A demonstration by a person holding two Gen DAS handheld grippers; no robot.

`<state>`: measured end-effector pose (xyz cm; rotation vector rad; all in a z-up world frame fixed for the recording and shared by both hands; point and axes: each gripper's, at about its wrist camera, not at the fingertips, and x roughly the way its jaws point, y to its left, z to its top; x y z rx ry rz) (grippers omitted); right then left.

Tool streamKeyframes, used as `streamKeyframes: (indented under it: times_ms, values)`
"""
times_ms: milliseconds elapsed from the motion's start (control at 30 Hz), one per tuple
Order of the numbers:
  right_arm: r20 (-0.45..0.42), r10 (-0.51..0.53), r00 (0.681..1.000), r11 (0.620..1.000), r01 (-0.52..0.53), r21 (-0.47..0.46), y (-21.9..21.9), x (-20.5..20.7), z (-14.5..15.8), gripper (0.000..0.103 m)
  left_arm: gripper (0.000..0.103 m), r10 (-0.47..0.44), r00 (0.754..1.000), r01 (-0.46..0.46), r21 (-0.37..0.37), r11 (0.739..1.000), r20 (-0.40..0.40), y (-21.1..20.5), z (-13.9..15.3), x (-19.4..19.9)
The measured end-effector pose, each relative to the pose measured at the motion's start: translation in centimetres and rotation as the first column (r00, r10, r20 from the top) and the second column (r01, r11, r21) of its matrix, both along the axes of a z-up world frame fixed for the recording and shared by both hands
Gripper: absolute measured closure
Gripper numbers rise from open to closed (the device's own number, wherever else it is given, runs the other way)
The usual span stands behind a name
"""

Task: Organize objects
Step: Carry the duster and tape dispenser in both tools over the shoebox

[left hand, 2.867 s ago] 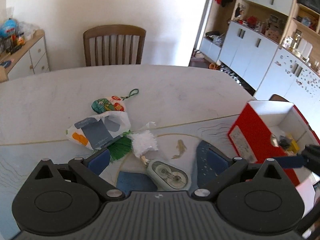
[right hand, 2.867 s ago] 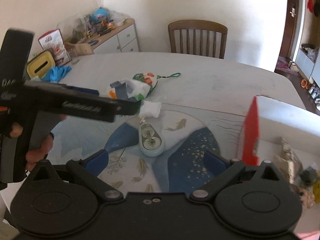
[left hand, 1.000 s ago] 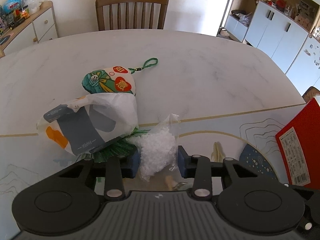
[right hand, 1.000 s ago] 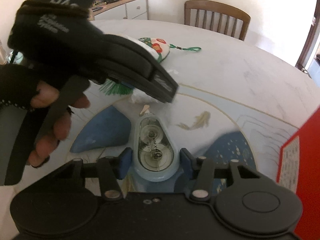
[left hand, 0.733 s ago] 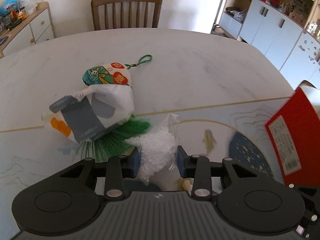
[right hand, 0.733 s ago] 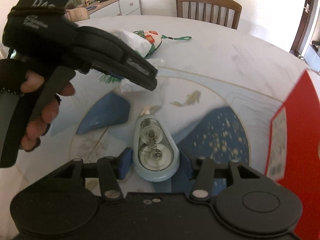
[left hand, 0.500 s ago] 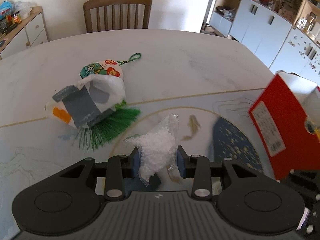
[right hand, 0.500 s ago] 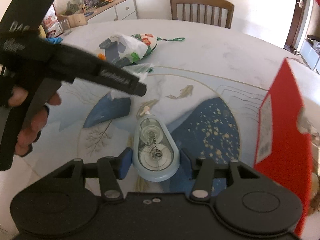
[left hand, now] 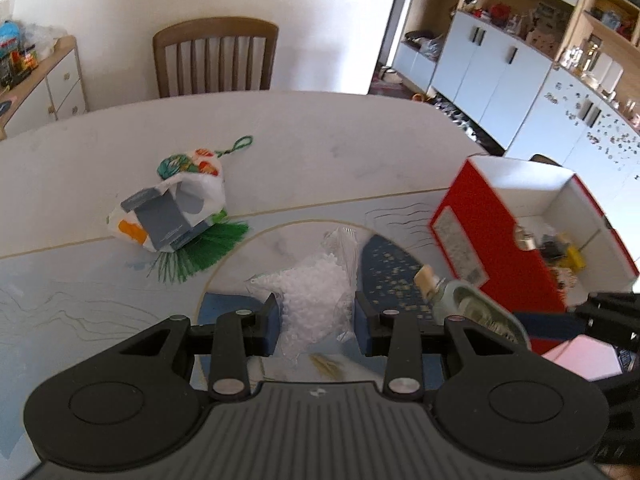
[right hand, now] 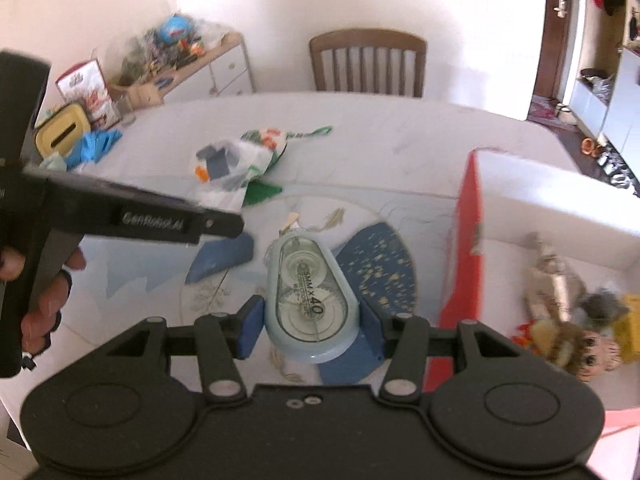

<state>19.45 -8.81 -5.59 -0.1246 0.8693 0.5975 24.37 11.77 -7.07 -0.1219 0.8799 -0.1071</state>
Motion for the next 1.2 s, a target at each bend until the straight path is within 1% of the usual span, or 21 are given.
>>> streamKeyframes:
  times_ms: [267, 433, 600, 867, 1200]
  values:
    - [0.057, -0.057, 0.997, 0.998, 0.057, 0.008, -3.3, -0.3, 2.7, 0.053, 0.067, -0.067, 0.996, 0.067, 0.016, 0.998, 0.06, -3.4, 2.8, -1.4]
    - [0.08, -0.086, 0.993, 0.996, 0.086, 0.01, -5.7, -0.4, 3.6, 0.053, 0.067, -0.112, 0.989, 0.109, 0.028, 0.994, 0.094, -5.8, 4.4, -2.0]
    - [0.1, -0.114, 0.988, 0.994, 0.113, 0.013, -8.2, -0.3, 4.2, 0.053, 0.067, -0.149, 0.982, 0.145, 0.039, 0.989, 0.113, -8.6, 5.4, -2.0]
    - [0.111, -0.156, 0.982, 0.988, 0.155, 0.017, -12.9, 0.4, 4.1, 0.053, 0.067, -0.216, 0.969, 0.209, 0.064, 0.976, 0.116, -14.1, 5.6, -1.1]
    - [0.101, -0.22, 0.97, 0.975, 0.221, -0.003, -18.7, 2.5, 2.6, 0.053, 0.067, -0.273, 0.959, 0.266, 0.094, 0.959, 0.079, -20.4, 4.3, 0.7]
